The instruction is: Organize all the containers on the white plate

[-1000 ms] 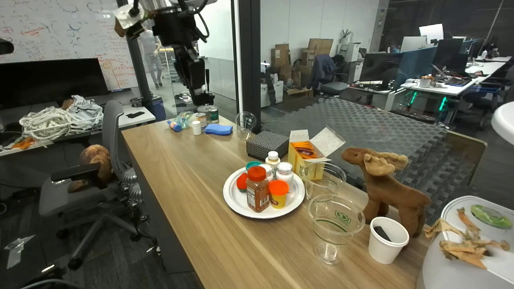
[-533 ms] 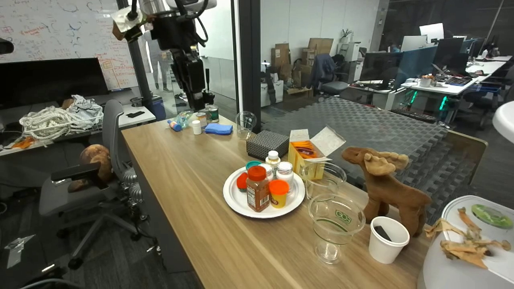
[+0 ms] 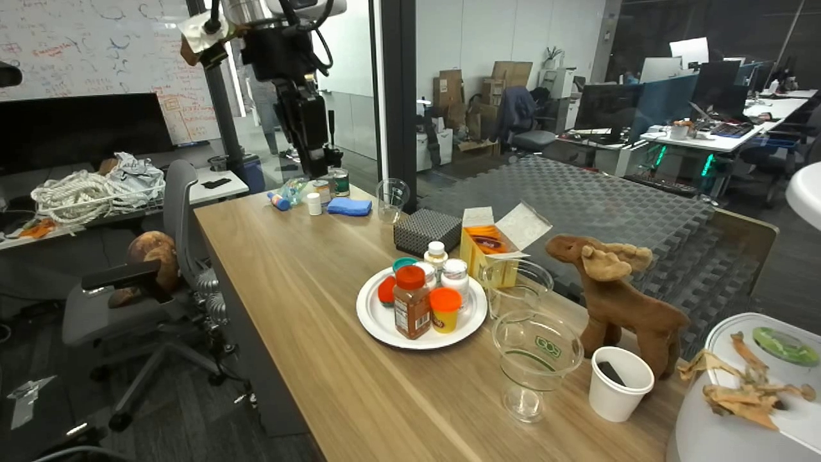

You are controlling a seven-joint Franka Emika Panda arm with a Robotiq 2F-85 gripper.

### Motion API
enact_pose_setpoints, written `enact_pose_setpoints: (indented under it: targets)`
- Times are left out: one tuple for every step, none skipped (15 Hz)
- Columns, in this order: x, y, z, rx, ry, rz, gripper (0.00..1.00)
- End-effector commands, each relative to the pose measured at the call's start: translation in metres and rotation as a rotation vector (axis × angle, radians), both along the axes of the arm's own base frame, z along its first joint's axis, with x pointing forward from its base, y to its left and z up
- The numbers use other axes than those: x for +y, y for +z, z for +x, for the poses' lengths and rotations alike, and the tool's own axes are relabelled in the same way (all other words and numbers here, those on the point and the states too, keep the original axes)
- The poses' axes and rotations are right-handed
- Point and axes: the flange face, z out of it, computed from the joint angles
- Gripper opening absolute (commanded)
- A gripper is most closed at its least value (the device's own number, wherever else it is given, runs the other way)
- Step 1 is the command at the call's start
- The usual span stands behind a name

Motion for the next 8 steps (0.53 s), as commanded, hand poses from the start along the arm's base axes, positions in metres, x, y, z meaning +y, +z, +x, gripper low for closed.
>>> enact_pose_setpoints:
  targets:
    - [-0.001,0.002,0.003,0.000,0.000,-0.003,0.63]
    - [-0.007,0.008,0.006,-0.007,-0.014,-0.008,0.64]
    - [-0.014,0.014,0.009,-0.012,-0.028,-0.011,0.69]
    - [-0.028,0.024,0.013,-0.023,-0.042,0.002,0.77]
    - [-0.042,0.034,0.015,-0.041,-0.078,0.023,0.84]
    - [-0.058,0.043,0.017,-0.059,-0.116,0.038,0.93]
    - [-0.079,0.052,0.016,-0.089,-0.177,0.064,0.99]
    - [-0.099,0.057,0.016,-0.110,-0.233,0.083,1.00]
